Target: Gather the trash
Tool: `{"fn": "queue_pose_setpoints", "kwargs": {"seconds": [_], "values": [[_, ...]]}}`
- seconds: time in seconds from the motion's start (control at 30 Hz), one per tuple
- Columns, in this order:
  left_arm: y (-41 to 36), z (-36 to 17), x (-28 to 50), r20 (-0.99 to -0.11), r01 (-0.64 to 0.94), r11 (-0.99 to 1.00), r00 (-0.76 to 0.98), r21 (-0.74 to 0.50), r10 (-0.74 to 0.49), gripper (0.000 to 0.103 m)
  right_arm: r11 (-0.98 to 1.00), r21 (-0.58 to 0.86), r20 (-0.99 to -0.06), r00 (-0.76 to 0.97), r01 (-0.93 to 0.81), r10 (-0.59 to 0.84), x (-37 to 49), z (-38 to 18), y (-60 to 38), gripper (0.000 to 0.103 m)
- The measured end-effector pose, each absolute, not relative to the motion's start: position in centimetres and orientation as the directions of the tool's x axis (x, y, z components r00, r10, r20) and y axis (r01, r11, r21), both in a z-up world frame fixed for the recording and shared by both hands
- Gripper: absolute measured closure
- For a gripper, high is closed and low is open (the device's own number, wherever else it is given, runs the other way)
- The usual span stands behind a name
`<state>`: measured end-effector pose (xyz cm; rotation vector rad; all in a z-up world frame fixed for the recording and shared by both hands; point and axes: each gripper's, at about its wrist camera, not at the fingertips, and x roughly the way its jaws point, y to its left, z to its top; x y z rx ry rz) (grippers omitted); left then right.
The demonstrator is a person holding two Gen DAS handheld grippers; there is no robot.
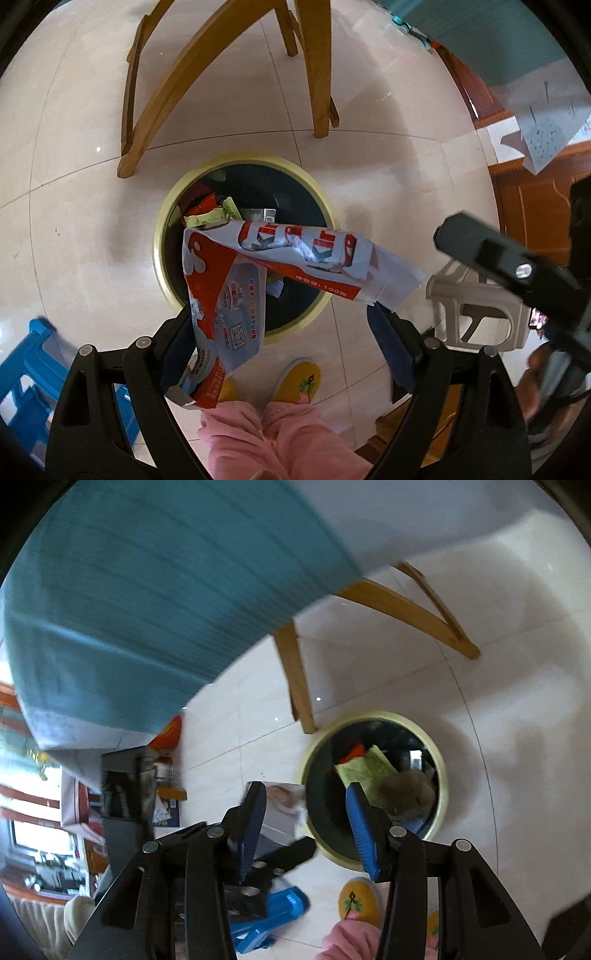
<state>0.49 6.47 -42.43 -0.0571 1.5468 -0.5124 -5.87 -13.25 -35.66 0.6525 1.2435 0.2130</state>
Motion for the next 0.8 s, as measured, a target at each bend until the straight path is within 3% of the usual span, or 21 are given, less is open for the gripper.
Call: {"fn": "queue_pose_setpoints", "kwargs": {"seconds": [0.4, 0.8], "values": [[4.9, -41.3, 0.1, -0.940, 0.389, 0.864, -0.016, -0.320, -0.341, 0.018, 0.828, 0.542, -0.826, 0.274, 0.144, 0.493, -4.5, -36.1, -12.0, 0.057], [5.3, -40.2, 0.1, -0.936, 0.392, 0.864, 0.019, -0.316, -0.351, 0.018, 0.835, 0.522, -0.840, 0.270, 0.172, 0.470, -5.0, -38.2, -13.6, 0.057]]}}
